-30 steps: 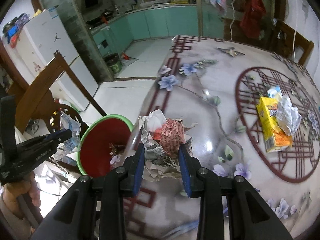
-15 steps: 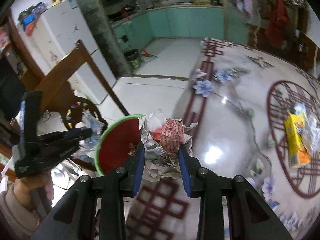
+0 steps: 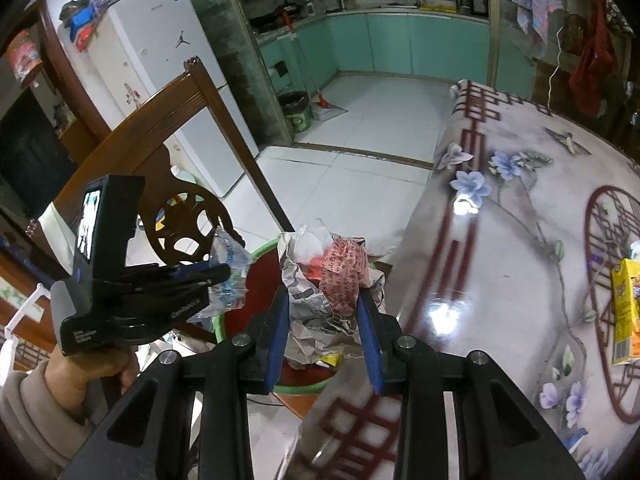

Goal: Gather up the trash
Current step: 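Lower both tools into the bucket and open them to release the trash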

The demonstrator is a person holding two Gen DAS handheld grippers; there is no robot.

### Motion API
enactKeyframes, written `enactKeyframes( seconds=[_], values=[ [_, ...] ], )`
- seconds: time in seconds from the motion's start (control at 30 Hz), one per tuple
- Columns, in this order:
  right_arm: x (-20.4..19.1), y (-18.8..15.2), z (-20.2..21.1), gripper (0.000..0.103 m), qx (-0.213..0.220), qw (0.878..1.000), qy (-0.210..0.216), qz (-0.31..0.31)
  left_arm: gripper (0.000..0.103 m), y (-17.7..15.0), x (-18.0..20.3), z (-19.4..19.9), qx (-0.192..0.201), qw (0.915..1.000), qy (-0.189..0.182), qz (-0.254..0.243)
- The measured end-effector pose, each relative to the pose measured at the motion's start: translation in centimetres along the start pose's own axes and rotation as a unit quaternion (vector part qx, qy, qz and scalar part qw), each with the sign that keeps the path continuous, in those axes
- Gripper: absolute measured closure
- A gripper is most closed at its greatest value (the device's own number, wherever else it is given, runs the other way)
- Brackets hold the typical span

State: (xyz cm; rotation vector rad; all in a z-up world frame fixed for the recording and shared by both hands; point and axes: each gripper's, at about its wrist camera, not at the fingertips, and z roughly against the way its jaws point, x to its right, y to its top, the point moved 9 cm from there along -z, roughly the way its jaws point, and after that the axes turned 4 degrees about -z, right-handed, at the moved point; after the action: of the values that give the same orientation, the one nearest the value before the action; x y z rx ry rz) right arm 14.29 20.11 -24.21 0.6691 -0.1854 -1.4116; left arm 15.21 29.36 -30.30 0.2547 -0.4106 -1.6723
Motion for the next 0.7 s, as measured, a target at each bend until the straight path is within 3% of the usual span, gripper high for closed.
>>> enactKeyframes(
  seconds=[0.43, 0.5, 0.53, 0.6, 0.7],
  values=[
    [-1.2, 0.4, -1.7, 0.069, 0.003, 1.0, -0.005, -0.007, 0.09, 0.1, -0.7, -1.5, -0.017, 0.9998, -0.002, -0.005],
    [-1.1, 0.5, -1.7, 0.064, 0.008, 1.0, -0.008, -0.009, 0.069, 0.6, -1.2, -1.4, -0.009, 1.0, 0.001, 0.0],
    [-1.0, 0.6, -1.5, 0.054, 0.012, 1.0, -0.011, -0.01, 0.062, 0.8, -1.3, -1.4, -0.006, 1.0, 0.001, 0.003],
    [-0.8, 1.0, -1.2, 0.04, 0.024, 1.0, -0.013, -0.01, 0.038, 1.3, -1.7, -1.0, 0.006, 0.9999, 0.001, 0.013],
    [-0.8, 1.4, -0.4, 0.04, 0.042, 0.999, -0.018, -0.001, 0.036, 1.9, -2.0, -0.3, 0.018, 0.9997, 0.004, 0.017]
  ],
)
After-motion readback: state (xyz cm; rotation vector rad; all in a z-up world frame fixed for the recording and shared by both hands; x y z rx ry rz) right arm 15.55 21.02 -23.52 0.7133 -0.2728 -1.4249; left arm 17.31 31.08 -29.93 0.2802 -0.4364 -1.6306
